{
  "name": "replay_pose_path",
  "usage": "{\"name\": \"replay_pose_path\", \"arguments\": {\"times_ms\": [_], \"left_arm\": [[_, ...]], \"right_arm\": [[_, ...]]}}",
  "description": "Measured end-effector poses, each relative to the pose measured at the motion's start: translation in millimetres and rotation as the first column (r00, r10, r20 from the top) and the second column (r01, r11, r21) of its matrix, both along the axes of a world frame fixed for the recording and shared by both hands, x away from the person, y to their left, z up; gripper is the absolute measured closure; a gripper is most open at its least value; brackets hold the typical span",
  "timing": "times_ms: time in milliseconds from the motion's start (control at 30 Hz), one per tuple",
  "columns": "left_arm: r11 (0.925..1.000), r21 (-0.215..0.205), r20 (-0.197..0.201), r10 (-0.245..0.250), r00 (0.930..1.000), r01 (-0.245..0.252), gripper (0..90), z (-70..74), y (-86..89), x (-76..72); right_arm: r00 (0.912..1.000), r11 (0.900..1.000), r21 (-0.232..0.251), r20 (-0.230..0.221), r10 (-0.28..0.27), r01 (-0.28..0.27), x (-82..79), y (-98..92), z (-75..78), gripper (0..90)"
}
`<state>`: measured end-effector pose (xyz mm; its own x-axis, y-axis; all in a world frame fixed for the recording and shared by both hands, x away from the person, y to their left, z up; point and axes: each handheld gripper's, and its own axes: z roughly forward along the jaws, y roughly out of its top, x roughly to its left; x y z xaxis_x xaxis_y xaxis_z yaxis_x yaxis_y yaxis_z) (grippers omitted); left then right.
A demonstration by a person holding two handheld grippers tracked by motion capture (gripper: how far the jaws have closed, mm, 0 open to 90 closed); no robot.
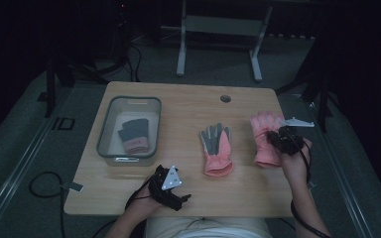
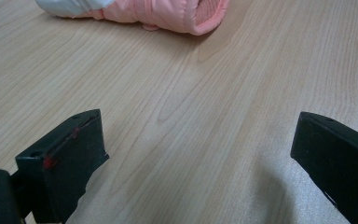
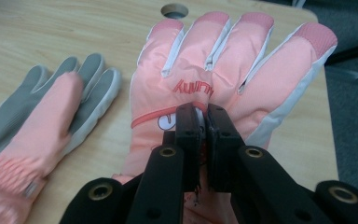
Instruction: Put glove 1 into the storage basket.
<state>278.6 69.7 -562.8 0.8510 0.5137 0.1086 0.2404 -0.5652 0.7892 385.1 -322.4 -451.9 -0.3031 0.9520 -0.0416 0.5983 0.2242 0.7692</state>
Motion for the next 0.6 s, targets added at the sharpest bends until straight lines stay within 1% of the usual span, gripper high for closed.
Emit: {"name": "replay_pose_path", "arguments": {"times_ms": [67,133,233,333,433,567,600], "left_arm": [[1.0000,-0.003,0.000,0.000,1.0000,0.000,2.6,0.1,0.3,0.3],[1.0000,0.002,0.001,-0.002,1.0000,0.002,2.6,-0.1,0.1,0.3],[1.0000,0.005,0.002,-0.004,1.0000,0.004,2.6,0.0,0.0,0.0],[1.0000,0.003,0.000,-0.002,1.0000,0.002,2.6,-0.2,0.6,0.6],[1.0000,0.004,-0.001,-0.002,1.0000,0.002,2.6,-0.6,0.7,1.0],[1.0000,0.006,0.002,-0.002,1.0000,0.002,2.6,-0.6,0.6,0.8],[1.0000,0.007,0.003,-0.002,1.0000,0.002,2.6,-0.6,0.6,0.8]], "right_arm": [[1.0000,1.000,0.005,0.004,-0.004,0.004,-7.7,-0.8,-1.9,84.9],[1.0000,1.000,-0.009,0.007,-0.007,0.007,-13.1,-1.5,-6.0,84.9],[1.0000,1.000,-0.016,-0.005,-0.003,0.003,-16.1,-2.6,-16.3,84.8],[0.9994,1.000,-0.016,-0.035,-0.005,0.004,-14.3,-2.7,-26.2,84.7],[0.9985,1.000,-0.014,-0.055,-0.005,0.004,-10.7,-1.5,-35.5,84.6],[0.9978,1.000,-0.024,-0.066,0.001,-0.003,-3.6,1.0,-44.7,84.6],[0.9978,0.999,-0.031,-0.065,0.012,-0.014,-0.7,1.6,-47.6,84.5]]}}
